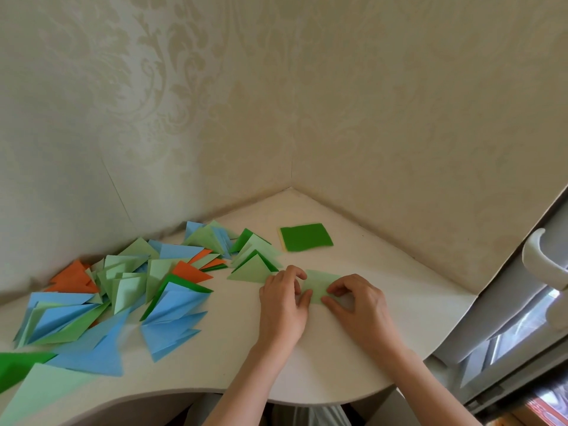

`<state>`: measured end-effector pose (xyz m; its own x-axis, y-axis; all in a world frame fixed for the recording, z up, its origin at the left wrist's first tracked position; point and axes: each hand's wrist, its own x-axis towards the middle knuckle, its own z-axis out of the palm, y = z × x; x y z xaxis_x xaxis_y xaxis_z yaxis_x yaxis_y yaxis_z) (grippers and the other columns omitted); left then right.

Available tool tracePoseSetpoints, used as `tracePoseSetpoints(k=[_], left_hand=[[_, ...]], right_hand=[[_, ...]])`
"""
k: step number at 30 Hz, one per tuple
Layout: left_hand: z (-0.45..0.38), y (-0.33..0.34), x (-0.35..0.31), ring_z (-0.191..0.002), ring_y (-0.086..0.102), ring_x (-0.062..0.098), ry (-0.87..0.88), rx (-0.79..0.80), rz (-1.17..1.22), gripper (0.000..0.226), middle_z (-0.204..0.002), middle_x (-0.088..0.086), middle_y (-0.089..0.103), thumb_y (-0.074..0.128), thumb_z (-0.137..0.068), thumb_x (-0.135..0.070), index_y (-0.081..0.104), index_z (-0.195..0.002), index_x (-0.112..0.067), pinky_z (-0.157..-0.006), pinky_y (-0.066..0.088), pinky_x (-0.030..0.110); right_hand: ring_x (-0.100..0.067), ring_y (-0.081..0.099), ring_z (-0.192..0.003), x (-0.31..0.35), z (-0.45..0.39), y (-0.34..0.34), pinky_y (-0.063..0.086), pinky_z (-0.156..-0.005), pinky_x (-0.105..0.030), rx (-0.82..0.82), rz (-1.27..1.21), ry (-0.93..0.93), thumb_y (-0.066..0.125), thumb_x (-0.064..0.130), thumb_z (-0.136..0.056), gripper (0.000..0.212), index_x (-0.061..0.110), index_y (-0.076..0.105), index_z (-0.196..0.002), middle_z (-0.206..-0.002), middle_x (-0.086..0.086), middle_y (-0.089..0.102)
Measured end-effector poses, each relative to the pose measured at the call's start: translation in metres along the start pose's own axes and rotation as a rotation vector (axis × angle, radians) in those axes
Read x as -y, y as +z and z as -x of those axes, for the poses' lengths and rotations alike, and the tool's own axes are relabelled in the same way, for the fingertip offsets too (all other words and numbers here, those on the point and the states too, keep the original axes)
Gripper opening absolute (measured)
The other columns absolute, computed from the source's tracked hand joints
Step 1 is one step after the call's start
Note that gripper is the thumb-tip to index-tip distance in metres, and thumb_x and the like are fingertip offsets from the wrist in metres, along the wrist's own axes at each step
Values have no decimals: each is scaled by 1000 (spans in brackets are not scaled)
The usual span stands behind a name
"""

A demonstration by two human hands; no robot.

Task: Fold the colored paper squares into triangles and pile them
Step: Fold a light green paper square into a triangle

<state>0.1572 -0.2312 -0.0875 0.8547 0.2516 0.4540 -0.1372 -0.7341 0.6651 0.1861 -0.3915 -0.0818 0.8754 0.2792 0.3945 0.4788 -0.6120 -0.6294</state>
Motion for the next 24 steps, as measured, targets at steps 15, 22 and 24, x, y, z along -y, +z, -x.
tracePoseSetpoints(k=[15,22,24], left_hand=[[10,-11,-17,-96,54,13,157,60,34,29,-104,-4,57,55,-87,1,58,-110,-16,-82,47,24],[16,-15,-21,-101,54,18,195,184,-172,48,-108,-1,61,59,-89,-38,49,-131,-17,-87,47,34],[14,-20,-18,-100,54,17,212,192,-200,59,-107,-3,61,62,-83,-51,49,-130,-18,-86,47,32]], right_hand=[[6,57,-80,7,0,-3,38,-70,-2,20,-9,60,74,13,-78,15,23,67,-87,-84,14,62],[-6,58,-88,9,-11,-15,44,-71,-17,-23,-32,283,62,34,-90,23,27,57,-112,-98,11,61],[-10,57,-87,10,-10,-17,48,-79,-29,78,54,295,59,42,-91,30,30,51,-117,-92,12,60]])
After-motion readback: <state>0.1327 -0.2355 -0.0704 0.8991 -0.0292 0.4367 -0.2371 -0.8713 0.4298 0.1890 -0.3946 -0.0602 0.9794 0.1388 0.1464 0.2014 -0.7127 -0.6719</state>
